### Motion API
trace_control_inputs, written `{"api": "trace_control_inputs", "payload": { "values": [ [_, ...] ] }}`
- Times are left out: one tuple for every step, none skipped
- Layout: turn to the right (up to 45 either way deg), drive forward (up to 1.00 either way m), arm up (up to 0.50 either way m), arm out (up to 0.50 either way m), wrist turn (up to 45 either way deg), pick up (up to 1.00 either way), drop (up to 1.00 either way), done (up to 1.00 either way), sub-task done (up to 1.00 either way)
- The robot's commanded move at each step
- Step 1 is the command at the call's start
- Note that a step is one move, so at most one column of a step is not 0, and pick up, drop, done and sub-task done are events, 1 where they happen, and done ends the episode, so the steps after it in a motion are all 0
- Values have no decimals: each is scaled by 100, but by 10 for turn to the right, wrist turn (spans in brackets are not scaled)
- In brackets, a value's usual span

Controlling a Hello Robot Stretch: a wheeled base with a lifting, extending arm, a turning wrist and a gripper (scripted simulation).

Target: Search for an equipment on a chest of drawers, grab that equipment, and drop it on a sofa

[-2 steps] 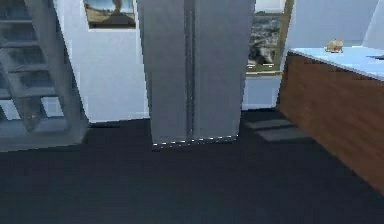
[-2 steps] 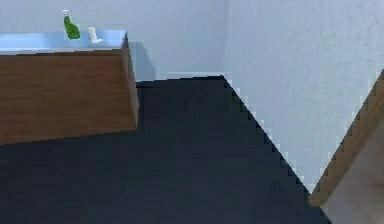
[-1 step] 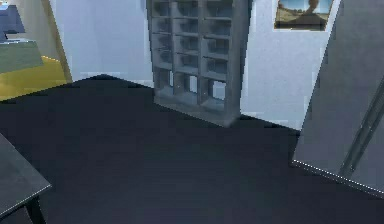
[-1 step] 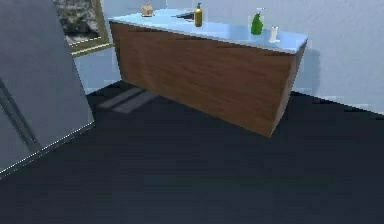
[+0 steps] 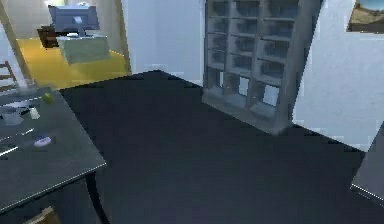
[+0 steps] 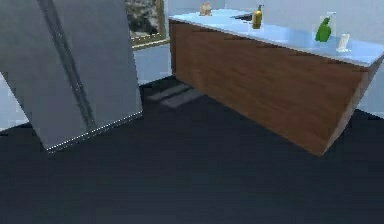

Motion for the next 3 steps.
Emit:
{"api": "trace_control_inputs", "payload": {
  "values": [
    [0, 100, 0, 0, 0, 0, 0, 0, 0],
    [-60, 0, 0, 0, 0, 0, 0, 0, 0],
    [0, 10, 0, 0, 0, 0, 0, 0, 0]
  ]
}}
